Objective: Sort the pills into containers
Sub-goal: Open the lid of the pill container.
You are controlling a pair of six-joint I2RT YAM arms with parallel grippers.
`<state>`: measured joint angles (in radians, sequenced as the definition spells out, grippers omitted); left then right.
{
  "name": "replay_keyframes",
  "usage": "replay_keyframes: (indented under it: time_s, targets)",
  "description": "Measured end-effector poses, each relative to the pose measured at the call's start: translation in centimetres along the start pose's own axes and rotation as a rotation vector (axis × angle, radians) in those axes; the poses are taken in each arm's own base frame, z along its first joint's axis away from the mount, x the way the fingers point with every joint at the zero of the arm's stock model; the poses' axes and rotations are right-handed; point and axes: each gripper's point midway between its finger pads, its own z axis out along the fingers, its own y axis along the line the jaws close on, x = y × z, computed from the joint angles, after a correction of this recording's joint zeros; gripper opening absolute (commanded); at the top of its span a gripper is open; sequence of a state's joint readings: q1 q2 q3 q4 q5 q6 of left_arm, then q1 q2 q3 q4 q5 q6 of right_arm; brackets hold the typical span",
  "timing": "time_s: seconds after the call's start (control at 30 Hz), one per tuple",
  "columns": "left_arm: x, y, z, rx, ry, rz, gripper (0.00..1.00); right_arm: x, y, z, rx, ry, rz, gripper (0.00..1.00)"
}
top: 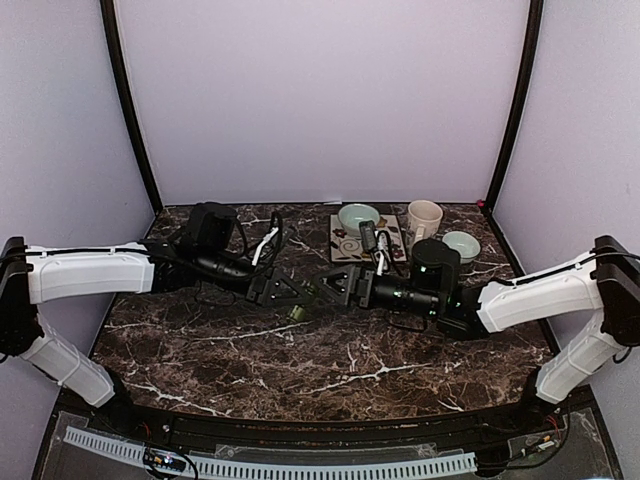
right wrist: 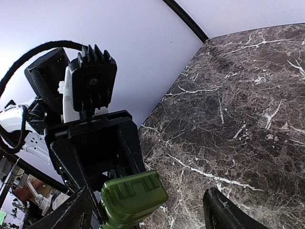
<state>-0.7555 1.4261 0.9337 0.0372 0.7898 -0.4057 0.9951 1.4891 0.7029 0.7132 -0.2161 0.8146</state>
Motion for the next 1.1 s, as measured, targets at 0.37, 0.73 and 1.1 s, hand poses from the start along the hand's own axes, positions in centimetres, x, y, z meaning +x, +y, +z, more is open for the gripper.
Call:
replay_keyframes:
  time_s: [0.37,0.73,1.1]
  targets:
    - [0.0,-0.5,0.1,0.034,0.005,0.009,0.28,0.7,-0.3,0.5,-0.015,0.020,0.022,0.78]
    - [-0.1,-0.9,0.1,0.075,0.008,0.018,0.24,0.6,0.8,0.8,-0.081,0.017,0.049,0.54]
    - [0.0,-0.9,0.0,0.086,0.014,0.023,0.20,0.5,1.4,1.3,-0.113,0.030,0.068,0.47]
